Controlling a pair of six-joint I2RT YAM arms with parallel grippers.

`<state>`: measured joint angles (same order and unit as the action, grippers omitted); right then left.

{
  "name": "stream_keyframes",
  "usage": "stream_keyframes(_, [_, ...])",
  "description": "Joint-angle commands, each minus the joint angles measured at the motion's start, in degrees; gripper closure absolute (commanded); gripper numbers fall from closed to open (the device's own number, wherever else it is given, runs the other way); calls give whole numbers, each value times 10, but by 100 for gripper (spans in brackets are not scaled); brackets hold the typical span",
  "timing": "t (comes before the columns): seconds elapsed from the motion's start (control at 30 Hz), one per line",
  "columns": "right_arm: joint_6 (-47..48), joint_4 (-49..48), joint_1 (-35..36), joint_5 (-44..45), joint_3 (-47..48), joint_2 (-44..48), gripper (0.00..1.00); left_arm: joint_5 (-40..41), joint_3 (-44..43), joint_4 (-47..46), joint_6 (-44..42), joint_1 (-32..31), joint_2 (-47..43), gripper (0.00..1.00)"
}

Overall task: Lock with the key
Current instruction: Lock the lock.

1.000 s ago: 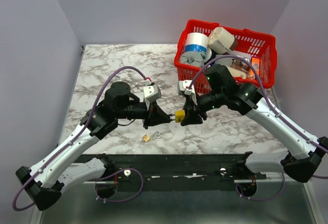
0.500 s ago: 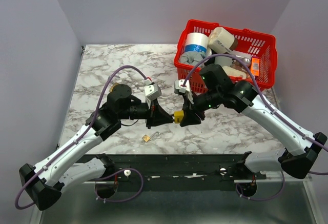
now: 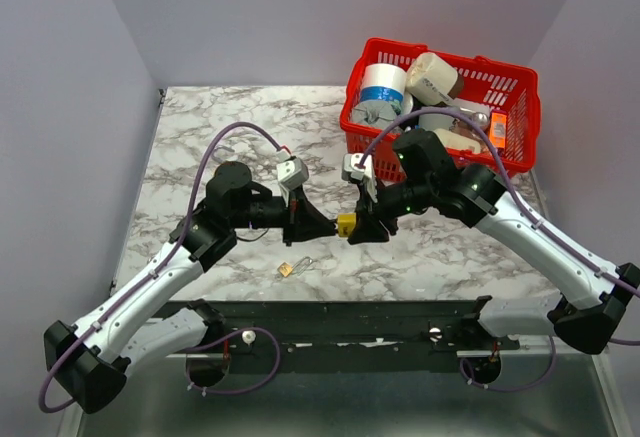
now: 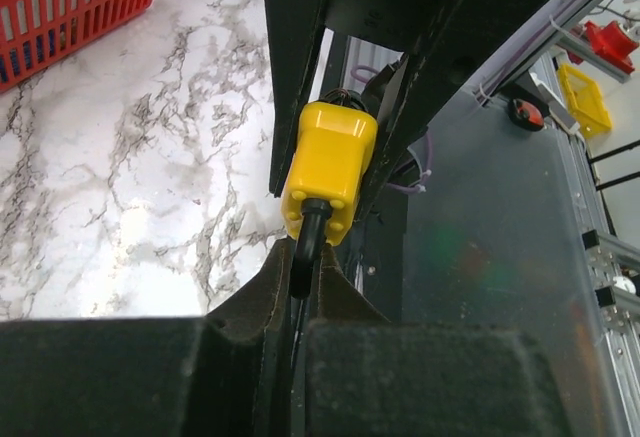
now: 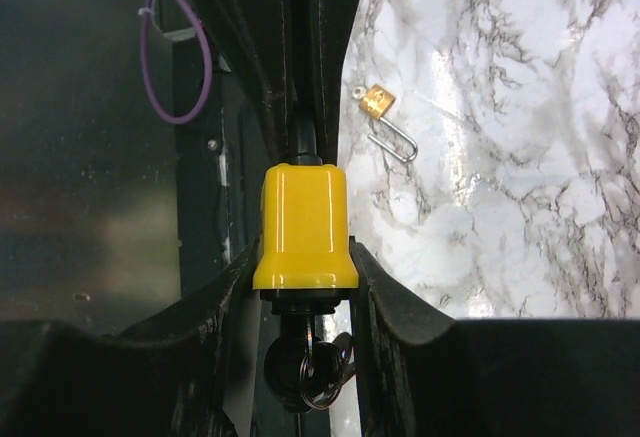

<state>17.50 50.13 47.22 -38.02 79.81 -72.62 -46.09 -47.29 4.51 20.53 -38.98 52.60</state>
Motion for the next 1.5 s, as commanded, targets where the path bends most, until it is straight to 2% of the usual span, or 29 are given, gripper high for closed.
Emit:
stream_keyframes(0.0, [-22, -161, 20, -26, -38, 19, 99, -30, -46, -14, -29, 42, 1, 85])
stream_keyframes(0.03, [-29, -165, 13, -22, -41, 21, 99, -33, -45, -5, -28, 55, -11, 73])
stream_keyframes(0.07, [-45, -173, 5, -18, -46, 23, 99, -37, -44, -3, -27, 78, -17, 49])
stream_keyframes(0.13, [-62, -189, -21, -4, -56, 30, 99, -31, -40, -1, -18, 104, -35, 38])
stream_keyframes(0.17, [-87, -215, -32, 0, -62, 34, 99, -30, -35, -4, -11, 116, -43, 29])
stream_keyframes(0.2, [-98, -229, -48, 5, -76, 43, 99, -28, -32, -7, 12, 148, -49, 24])
stream_keyframes(0.3, [-115, -278, -56, 55, -94, 61, 99, -24, -9, -59, 89, 187, -67, 14])
stream_keyframes(0.33, [-121, -296, -56, 83, -112, 76, 99, -20, -3, -90, 162, 198, -68, 10])
stream_keyframes(0.37, [-139, -348, -56, 96, -126, 84, 99, 6, 11, -106, 201, 198, -66, 9])
stream_keyframes(0.43, [-149, -387, -56, 119, -141, 92, 99, 42, 23, -126, 282, 198, -54, 7])
stream_keyframes(0.47, [-166, -413, -56, 127, -139, 91, 99, 71, 24, -123, 346, 198, -47, 1])
stream_keyframes(0.6, [-192, -470, -50, 182, -142, 78, 99, 92, 24, -159, 444, 198, -12, 1])
stream_keyframes(0.7, [-186, -495, -35, 235, -141, 58, 99, 114, 51, -239, 530, 196, -4, 1])
stream_keyframes(0.93, [-149, -535, 16, 281, -142, 29, 99, 128, 55, -289, 548, 181, -5, 1])
stream_keyframes(1.23, [-152, -542, 55, 300, -122, -1, 99, 166, 56, -223, 565, 167, -13, 2])
stream_keyframes(1.47, [-137, -539, 71, 362, -116, -16, 99, 167, 49, -210, 572, 155, -8, 23])
